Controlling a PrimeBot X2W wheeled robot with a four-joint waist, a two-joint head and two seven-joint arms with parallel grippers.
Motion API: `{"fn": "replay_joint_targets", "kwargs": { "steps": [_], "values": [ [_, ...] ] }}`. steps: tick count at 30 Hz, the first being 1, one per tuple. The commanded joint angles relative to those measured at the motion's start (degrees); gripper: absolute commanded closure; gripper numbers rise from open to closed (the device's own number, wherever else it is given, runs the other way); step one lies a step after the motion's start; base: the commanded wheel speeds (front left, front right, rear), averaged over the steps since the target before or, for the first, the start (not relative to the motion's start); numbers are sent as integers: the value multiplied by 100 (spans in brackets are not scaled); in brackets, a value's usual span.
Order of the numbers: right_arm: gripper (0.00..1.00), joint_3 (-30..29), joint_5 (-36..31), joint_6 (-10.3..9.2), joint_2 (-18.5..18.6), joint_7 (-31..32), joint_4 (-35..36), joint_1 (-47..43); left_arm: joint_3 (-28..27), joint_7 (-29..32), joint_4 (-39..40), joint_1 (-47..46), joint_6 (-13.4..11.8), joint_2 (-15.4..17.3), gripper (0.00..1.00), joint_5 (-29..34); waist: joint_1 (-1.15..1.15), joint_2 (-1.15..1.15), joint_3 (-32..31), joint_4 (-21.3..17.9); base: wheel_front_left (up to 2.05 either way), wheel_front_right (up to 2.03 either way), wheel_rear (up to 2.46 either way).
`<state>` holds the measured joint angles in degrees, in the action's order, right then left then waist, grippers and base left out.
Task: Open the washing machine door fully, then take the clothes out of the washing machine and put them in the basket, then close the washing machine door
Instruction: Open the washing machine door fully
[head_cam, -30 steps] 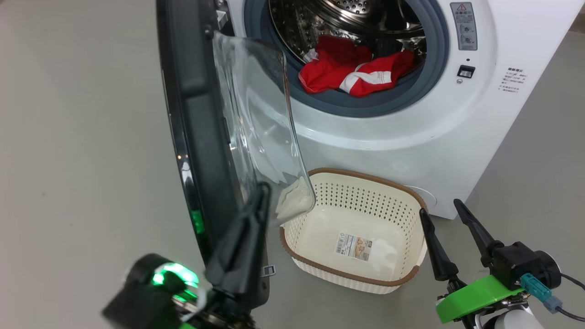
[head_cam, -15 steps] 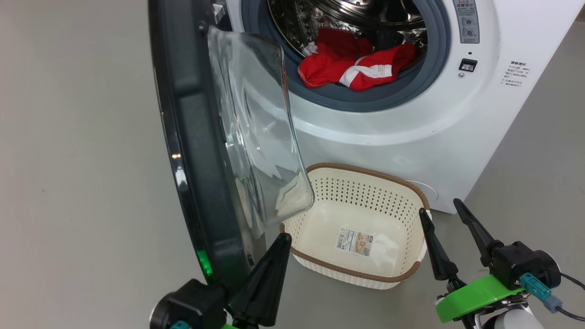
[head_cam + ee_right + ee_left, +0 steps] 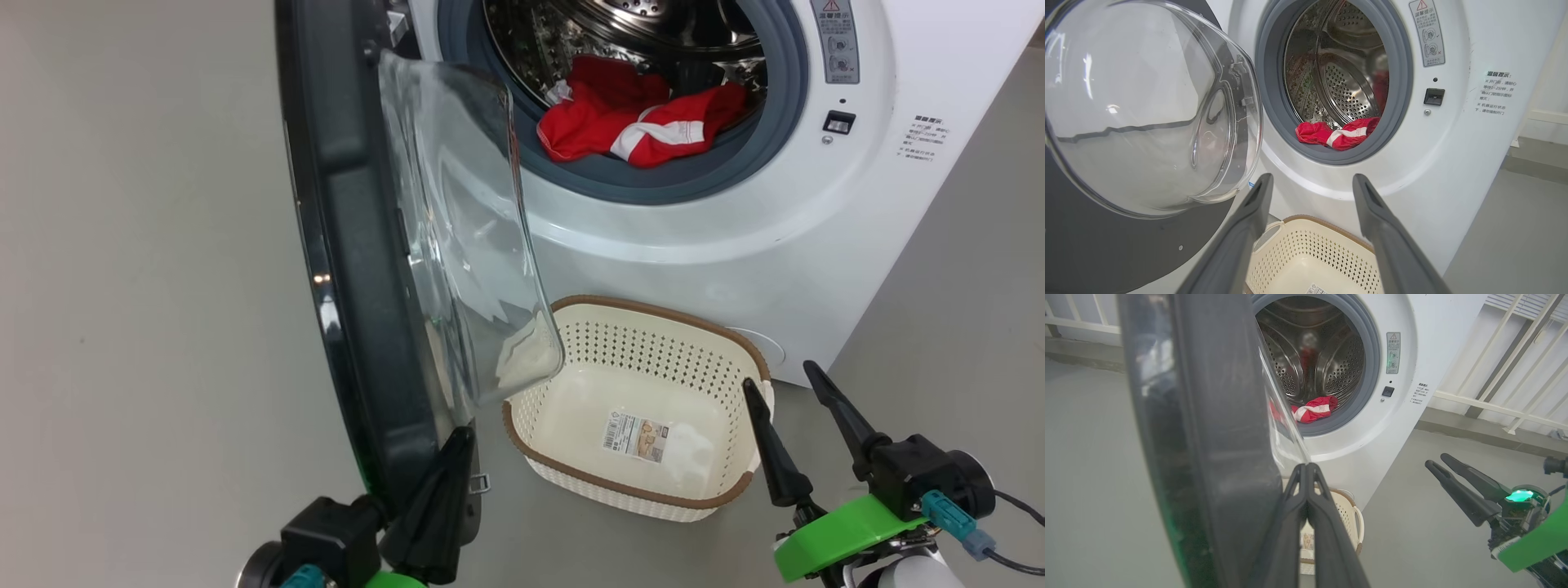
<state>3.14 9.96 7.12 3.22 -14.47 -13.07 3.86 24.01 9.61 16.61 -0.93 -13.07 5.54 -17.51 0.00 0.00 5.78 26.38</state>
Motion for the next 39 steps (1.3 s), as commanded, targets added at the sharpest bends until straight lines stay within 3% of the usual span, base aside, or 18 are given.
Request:
{"fn": "replay_joint_targets", "kwargs": {
  "steps": [1, 14, 25, 39],
  "values": [
    [0, 192, -90, 36, 12, -52, 109, 108, -242, 39, 132, 21, -60, 63, 100, 67, 0, 0, 1, 13, 0, 0, 0],
    [0, 250, -242, 36, 49, -52, -70, 245, -688, 107, 188, 181, -487, 266, 100, 203, 0, 0, 82, 211, 0, 0, 0],
    [0, 289, -252, 36, 114, -52, -152, 242, -1495, 105, 303, 462, -928, 651, 100, 287, 0, 0, 102, 313, 0, 0, 0],
    [0, 297, -290, 36, 213, -52, -198, 226, -2170, -409, -579, 223, -942, 692, 100, -161, 0, 0, 66, 364, 0, 0, 0]
  ]
}}
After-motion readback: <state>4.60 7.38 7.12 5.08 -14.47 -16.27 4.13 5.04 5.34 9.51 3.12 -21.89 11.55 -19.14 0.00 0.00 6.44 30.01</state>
